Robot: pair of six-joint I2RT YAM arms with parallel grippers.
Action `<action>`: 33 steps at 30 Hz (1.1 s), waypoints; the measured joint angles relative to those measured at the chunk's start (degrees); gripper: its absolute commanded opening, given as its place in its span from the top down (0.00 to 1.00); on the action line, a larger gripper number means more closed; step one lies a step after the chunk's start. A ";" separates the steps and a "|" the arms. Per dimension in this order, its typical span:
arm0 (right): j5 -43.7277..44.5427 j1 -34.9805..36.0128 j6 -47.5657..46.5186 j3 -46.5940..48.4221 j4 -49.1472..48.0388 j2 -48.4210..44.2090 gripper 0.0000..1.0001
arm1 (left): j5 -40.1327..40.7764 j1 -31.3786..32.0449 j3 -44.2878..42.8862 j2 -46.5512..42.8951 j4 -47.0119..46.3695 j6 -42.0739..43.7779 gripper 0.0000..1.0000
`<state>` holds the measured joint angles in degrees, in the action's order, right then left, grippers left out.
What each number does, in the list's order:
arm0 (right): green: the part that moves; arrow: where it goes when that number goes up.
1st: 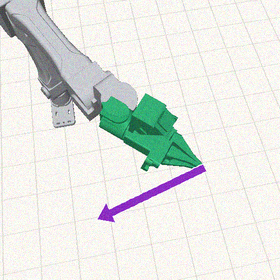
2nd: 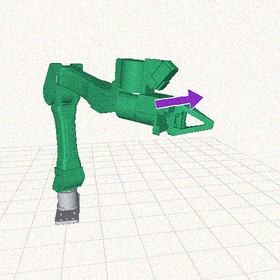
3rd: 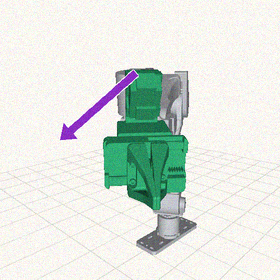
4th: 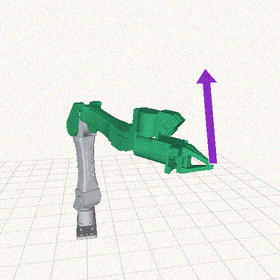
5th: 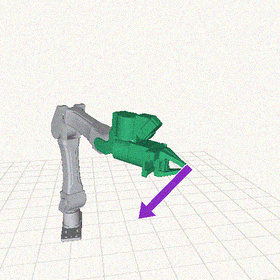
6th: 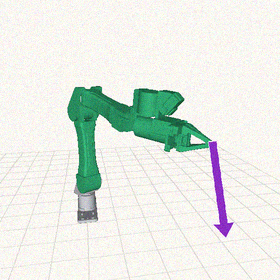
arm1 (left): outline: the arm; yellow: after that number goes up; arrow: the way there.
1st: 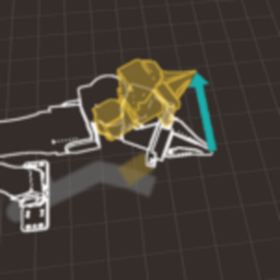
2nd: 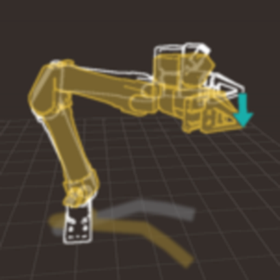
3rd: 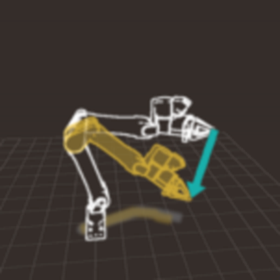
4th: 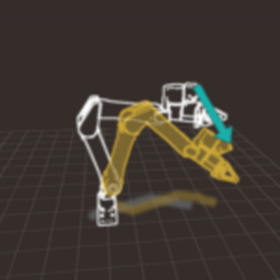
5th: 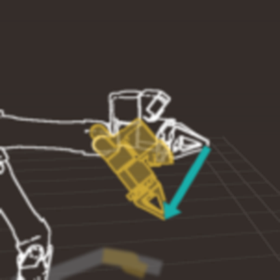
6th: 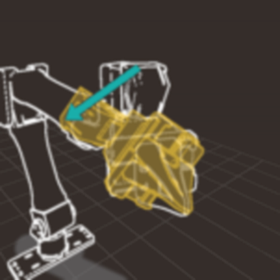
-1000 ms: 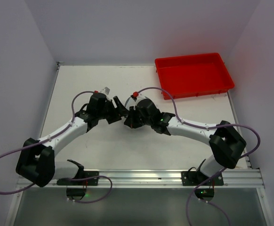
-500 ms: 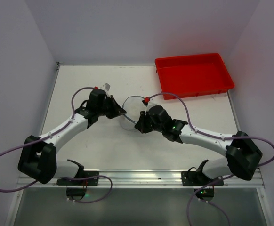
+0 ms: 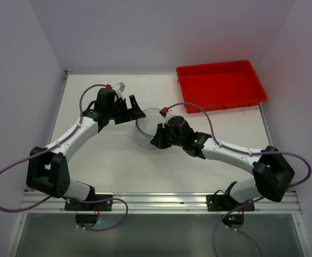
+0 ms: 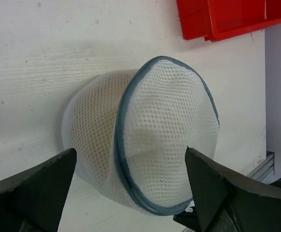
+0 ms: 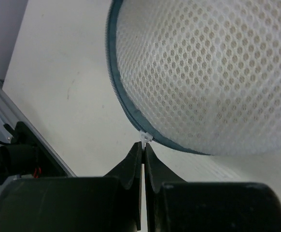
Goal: Unzip the laundry bag and remove the bra
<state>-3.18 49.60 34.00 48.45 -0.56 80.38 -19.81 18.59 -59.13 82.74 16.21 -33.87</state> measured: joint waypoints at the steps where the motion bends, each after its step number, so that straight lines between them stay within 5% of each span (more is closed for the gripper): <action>1: -0.68 0.20 0.59 1.51 -0.15 1.55 1.00 | 0.39 -0.13 0.22 -0.72 0.13 -1.14 0.00; 7: -2.34 0.66 2.78 8.31 -1.51 7.54 1.00 | 2.51 0.02 9.92 -12.85 -0.26 -9.44 0.01; 13: -2.64 0.92 3.74 9.62 -2.12 9.14 1.00 | 4.09 3.63 15.26 -15.63 -0.94 -15.82 0.22; 16: -2.80 1.03 3.93 9.62 -2.08 9.38 1.00 | 4.46 5.64 15.34 -13.33 -2.34 -18.21 0.52; 17: -2.80 1.05 3.91 9.62 -1.88 9.38 1.00 | 4.50 6.08 15.32 -12.63 -3.26 -18.88 0.71; 19: -2.75 1.16 3.87 9.53 -1.33 9.38 1.00 | 4.57 6.69 15.28 -11.72 -4.76 -19.98 0.95; 20: -2.54 1.18 3.72 9.40 -1.11 9.35 1.00 | 4.59 6.82 15.23 -11.47 -5.18 -20.50 1.00; 33: -5.75 -7.23 0.96 -5.51 -5.57 -2.95 1.00 | 1.92 6.43 15.19 -10.69 -6.05 -19.96 1.00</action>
<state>-8.93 42.37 34.96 42.94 -6.13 77.43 -17.89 25.02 -43.94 72.05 10.15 -53.82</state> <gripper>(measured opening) 0.011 0.018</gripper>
